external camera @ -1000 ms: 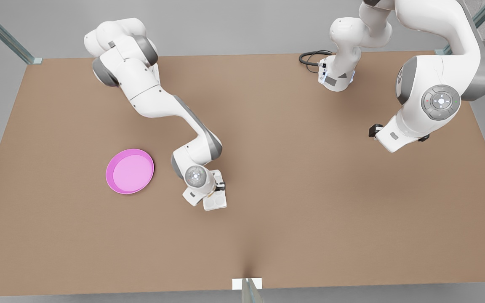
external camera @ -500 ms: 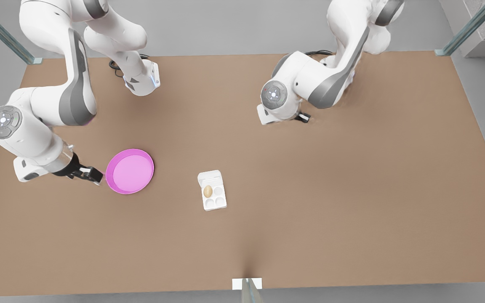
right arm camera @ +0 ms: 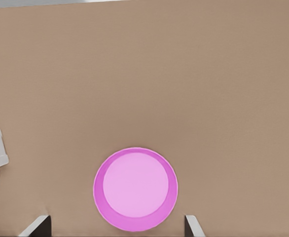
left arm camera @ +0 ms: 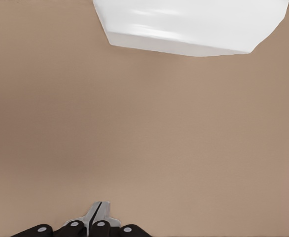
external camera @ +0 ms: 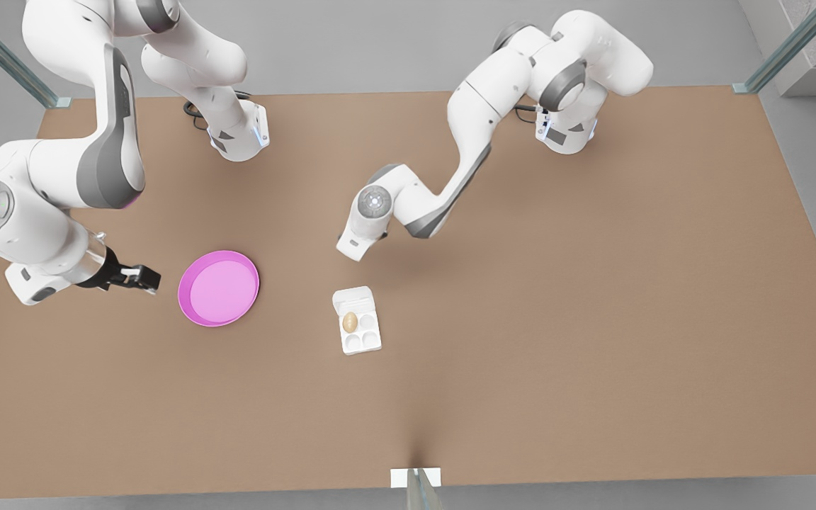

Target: Pack egg into the box and close the box lid

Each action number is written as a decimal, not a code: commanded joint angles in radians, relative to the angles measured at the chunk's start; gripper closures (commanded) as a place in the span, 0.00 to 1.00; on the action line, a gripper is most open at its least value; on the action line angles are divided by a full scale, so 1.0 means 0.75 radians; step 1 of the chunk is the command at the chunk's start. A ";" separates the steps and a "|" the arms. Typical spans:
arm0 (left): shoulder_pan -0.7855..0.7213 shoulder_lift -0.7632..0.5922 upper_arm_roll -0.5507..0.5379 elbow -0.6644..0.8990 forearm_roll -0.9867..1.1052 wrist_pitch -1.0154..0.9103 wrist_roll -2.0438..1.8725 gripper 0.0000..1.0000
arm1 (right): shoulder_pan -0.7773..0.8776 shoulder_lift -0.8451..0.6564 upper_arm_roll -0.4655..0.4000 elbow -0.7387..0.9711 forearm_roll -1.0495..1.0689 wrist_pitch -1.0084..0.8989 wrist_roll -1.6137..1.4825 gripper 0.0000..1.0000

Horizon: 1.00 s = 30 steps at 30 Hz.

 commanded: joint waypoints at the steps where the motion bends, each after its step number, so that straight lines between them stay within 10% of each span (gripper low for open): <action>1: 0.006 0.011 0.002 0.001 0.088 0.278 -0.922 0.79 | 0.000 -0.001 0.000 0.001 0.005 -0.040 -0.191 0.00; 30: 0.206 0.120 0.008 0.175 0.119 0.335 -0.693 0.79 | 0.002 -0.001 0.000 0.001 0.007 -0.062 -0.191 0.00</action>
